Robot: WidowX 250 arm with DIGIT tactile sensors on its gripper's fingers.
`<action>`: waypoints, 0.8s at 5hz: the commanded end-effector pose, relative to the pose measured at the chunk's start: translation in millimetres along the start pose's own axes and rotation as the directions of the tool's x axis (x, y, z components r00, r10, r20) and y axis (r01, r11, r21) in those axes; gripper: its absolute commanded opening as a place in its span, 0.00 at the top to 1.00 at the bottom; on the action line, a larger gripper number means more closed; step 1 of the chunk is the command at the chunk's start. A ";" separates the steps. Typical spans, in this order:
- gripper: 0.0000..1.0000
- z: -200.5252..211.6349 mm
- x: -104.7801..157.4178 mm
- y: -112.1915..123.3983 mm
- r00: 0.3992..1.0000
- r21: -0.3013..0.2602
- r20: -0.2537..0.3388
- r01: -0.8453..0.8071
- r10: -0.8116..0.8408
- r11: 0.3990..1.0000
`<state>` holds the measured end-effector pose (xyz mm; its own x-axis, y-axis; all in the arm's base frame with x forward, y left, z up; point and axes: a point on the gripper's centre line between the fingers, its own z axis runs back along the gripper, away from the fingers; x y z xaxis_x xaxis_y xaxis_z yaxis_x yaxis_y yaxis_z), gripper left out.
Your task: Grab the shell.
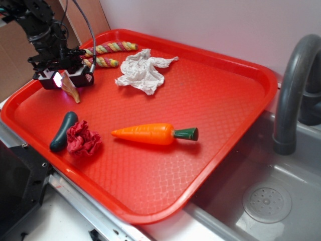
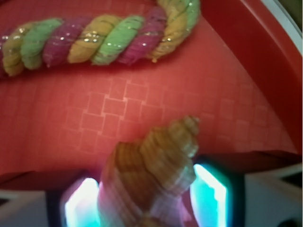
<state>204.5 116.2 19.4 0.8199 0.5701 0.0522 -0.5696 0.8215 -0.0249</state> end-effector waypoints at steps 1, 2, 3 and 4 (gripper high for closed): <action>1.00 71.9 -17.4 -33.5 0.934 0.116 0.021 0.352 -0.357 0.929; 1.00 123.2 -39.2 -70.0 0.818 0.066 0.049 0.570 -0.573 0.819; 1.00 175.6 -59.1 -99.4 0.681 -0.006 0.073 0.731 -0.729 0.682; 1.00 215.3 -65.8 -110.3 0.630 -0.021 0.134 0.773 -0.765 0.634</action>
<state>209.8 -25.1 216.2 0.9563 -0.2642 0.1253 0.2670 0.9637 -0.0062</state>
